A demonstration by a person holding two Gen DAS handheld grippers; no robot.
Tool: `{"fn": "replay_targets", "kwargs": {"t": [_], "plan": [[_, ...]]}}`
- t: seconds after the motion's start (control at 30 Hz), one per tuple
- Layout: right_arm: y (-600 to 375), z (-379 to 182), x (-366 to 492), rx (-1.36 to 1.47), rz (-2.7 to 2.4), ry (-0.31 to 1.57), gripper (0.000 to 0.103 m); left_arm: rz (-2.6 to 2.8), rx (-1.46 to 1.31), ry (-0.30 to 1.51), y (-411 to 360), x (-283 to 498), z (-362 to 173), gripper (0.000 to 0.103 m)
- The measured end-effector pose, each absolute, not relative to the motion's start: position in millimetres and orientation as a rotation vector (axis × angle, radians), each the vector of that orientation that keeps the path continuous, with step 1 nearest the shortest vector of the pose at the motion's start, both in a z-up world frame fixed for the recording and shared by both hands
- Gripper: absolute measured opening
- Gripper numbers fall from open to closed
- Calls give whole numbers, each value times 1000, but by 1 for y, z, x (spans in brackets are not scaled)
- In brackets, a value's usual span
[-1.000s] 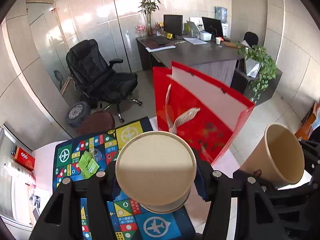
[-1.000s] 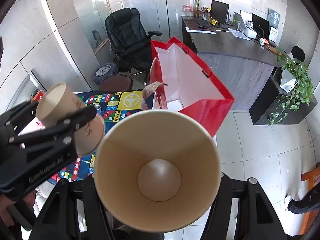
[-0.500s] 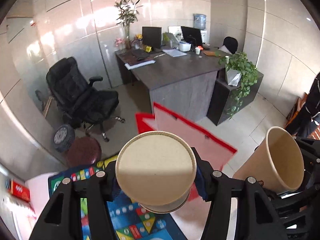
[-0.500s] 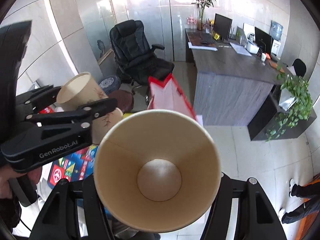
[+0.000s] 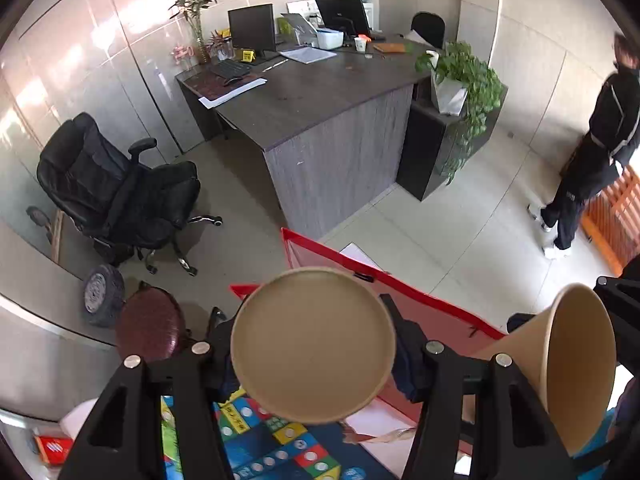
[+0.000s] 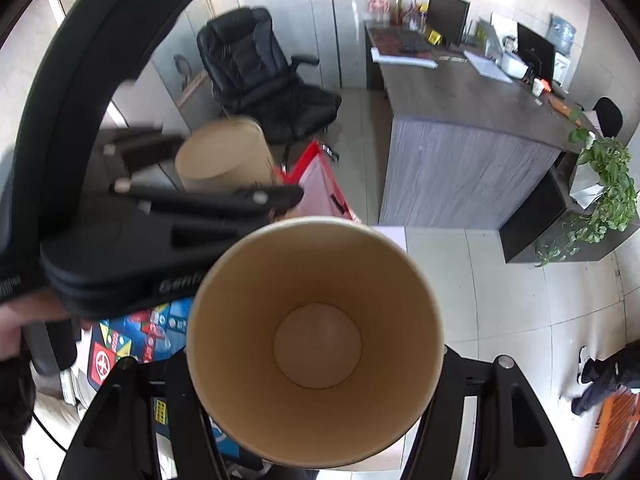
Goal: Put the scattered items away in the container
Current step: 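Carry both paper cups over the opening of the red gift bag, then open the right tool to drop its cup into the bag while the left tool holds its cup above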
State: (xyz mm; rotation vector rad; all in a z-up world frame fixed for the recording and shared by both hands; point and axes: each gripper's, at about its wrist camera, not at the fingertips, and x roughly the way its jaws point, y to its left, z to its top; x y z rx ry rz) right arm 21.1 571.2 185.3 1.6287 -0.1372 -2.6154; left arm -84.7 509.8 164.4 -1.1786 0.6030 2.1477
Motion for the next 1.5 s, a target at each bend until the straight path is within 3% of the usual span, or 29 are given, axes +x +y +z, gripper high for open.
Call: {"fn": "replay_targets", "kwargs": {"t": [0.2, 0.67, 0.9, 1.2, 1.33, 1.37, 1.5], "plan": [[571, 172, 13, 1690, -2587, -107, 67, 2131, -1085, 706, 527, -78, 179, 63], [576, 147, 19, 1770, -2533, -86, 67, 1977, -1080, 880, 552, -79, 153, 63], [584, 153, 28, 1752, -2539, -154, 67, 1969, -1052, 790, 561, -81, 160, 63], [573, 160, 35, 1761, -2541, -91, 67, 1969, -1142, 834, 550, -80, 117, 63], [570, 161, 34, 1761, -2535, -71, 70, 1962, -1177, 844, 548, -78, 106, 70], [569, 161, 35, 1758, -2529, -78, 72, 1965, -1172, 856, 548, -76, 105, 76], [561, 159, 41, 1776, -2516, -52, 85, 1946, -1184, 841, 545, -73, 106, 89]]}}
